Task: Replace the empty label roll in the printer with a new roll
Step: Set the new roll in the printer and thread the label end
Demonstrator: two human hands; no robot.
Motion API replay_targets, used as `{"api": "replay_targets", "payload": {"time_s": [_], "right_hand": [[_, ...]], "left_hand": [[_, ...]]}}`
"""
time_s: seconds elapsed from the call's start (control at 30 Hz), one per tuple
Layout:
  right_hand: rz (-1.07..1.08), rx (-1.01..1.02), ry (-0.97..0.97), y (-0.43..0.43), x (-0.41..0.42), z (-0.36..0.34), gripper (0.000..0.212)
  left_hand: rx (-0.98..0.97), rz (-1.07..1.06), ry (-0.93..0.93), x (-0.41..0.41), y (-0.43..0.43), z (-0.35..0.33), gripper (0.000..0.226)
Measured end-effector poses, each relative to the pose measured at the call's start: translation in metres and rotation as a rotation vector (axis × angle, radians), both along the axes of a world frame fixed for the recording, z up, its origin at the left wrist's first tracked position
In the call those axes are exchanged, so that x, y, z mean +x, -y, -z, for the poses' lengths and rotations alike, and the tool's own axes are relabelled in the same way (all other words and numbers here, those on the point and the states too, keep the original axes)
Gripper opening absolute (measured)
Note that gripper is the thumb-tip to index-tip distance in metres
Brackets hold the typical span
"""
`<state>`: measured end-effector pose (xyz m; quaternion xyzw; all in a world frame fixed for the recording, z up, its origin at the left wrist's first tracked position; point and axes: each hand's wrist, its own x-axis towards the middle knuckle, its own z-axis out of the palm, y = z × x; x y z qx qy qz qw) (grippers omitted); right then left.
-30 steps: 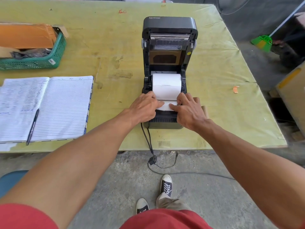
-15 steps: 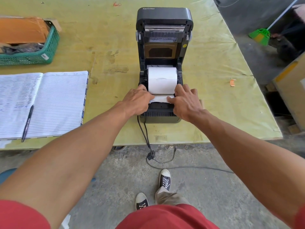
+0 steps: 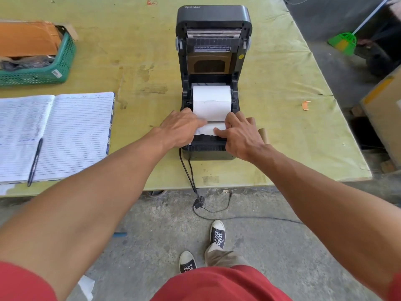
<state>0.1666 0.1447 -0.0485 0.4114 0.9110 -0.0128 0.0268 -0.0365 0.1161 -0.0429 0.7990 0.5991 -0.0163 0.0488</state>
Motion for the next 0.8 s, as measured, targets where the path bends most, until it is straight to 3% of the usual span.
{"api": "replay_targets", "payload": {"time_s": [0.13, 0.47, 0.7, 0.8], "right_hand": [[0.005, -0.002, -0.016, -0.003, 0.001, -0.003, 0.043], [0.049, -0.002, -0.007, 0.007, 0.0, 0.001, 0.039], [0.056, -0.023, -0.084, 0.013, 0.004, 0.004, 0.038], [0.049, -0.021, -0.103, 0.015, 0.006, 0.006, 0.038]], "left_hand": [[-0.026, 0.01, -0.062, 0.006, 0.005, 0.003, 0.034], [-0.096, -0.013, -0.13, 0.015, 0.017, 0.0, 0.03], [-0.076, -0.048, 0.007, 0.017, 0.027, 0.002, 0.025], [-0.055, -0.027, 0.037, 0.02, 0.032, 0.008, 0.041]]}}
